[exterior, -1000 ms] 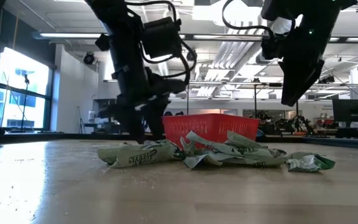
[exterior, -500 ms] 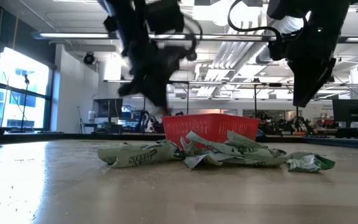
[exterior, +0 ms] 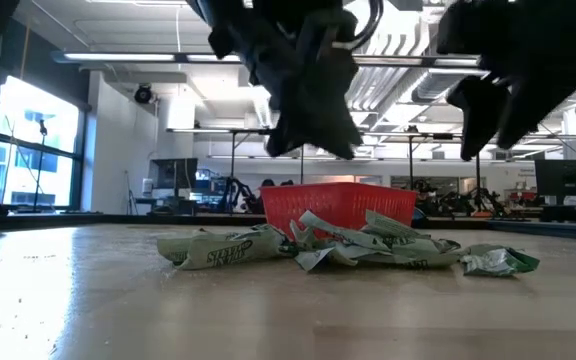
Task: Pick and place items into bin
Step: Put the white stevia packet into the red bin, then put the green truvia packet into the red bin, then put the white stevia packet into the red bin
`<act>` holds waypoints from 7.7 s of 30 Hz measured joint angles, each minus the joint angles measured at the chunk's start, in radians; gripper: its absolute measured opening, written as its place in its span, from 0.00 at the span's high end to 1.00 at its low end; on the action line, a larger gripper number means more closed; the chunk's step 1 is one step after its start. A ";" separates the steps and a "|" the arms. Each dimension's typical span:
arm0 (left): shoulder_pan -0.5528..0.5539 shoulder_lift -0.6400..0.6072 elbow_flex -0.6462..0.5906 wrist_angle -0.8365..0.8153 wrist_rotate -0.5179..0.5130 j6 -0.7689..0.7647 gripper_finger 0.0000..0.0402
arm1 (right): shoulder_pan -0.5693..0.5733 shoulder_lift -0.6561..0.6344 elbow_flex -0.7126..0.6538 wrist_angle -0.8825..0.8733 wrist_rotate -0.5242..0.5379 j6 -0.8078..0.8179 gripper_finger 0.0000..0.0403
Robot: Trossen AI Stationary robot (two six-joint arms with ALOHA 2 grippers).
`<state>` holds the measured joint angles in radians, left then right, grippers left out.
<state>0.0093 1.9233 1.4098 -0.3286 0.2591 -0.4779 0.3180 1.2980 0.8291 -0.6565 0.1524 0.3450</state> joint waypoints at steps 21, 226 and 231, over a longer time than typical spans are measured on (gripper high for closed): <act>0.003 -0.340 0.002 -0.603 -0.304 0.160 0.45 | 0.080 0.390 0.003 0.279 -0.058 0.107 0.33; 0.042 -0.116 -0.269 0.307 -0.098 0.147 0.86 | 0.148 0.193 0.202 -0.283 0.388 0.472 0.18; 0.034 -0.123 -0.190 0.143 -0.157 0.159 0.50 | 0.162 0.201 0.202 -0.250 0.297 0.461 0.18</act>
<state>0.0438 1.7998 1.2195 -0.1852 0.1024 -0.3189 0.4802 1.4990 1.0313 -0.9070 0.4497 0.8055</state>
